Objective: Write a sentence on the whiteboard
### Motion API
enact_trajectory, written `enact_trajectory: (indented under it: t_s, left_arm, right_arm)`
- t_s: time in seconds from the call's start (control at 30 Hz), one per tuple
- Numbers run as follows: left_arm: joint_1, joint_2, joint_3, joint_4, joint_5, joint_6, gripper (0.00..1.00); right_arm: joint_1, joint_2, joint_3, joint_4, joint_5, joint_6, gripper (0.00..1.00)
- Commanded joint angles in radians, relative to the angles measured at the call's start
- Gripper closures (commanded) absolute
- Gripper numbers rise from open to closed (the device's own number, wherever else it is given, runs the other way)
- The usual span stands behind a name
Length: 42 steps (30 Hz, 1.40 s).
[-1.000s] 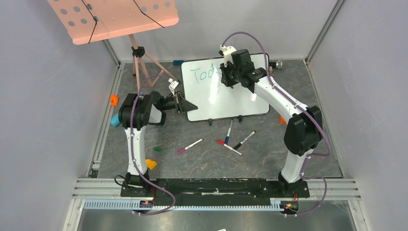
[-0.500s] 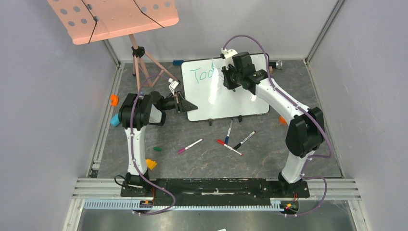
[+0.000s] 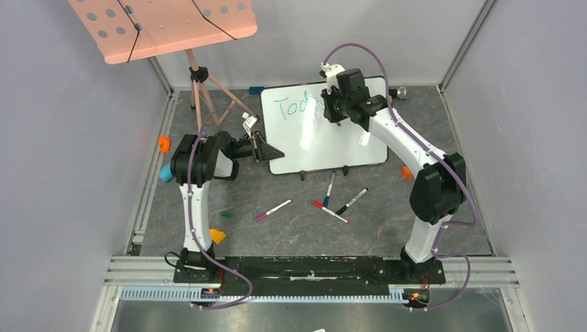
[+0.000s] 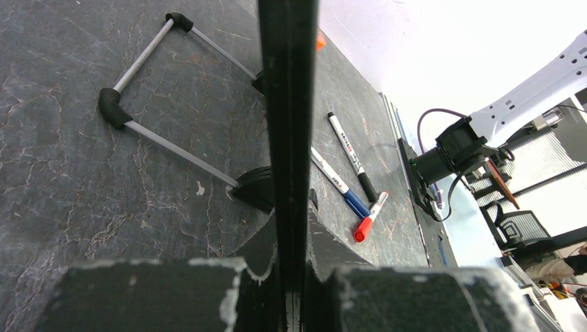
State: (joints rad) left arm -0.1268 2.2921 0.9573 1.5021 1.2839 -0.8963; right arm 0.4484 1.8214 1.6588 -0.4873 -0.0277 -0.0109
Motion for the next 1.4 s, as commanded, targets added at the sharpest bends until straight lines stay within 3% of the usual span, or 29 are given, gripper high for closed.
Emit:
enact_trajectory:
  t_s: [0.0, 0.77, 1.37]
  left_arm:
    - [-0.016, 0.013, 0.008, 0.055, 0.008, 0.048, 0.98]
    - [-0.016, 0.014, 0.009, 0.055, 0.008, 0.046, 0.98]
    - [-0.016, 0.015, 0.009, 0.055, 0.009, 0.046, 0.98]
  right_arm:
    - [-0.008, 0.030, 0.059, 0.012, 0.022, 0.003, 1.00]
    - [-0.009, -0.058, -0.087, 0.029, 0.021, -0.002, 1.00]
    - [-0.038, -0.068, 0.000, 0.029, -0.012, 0.009, 1.00]
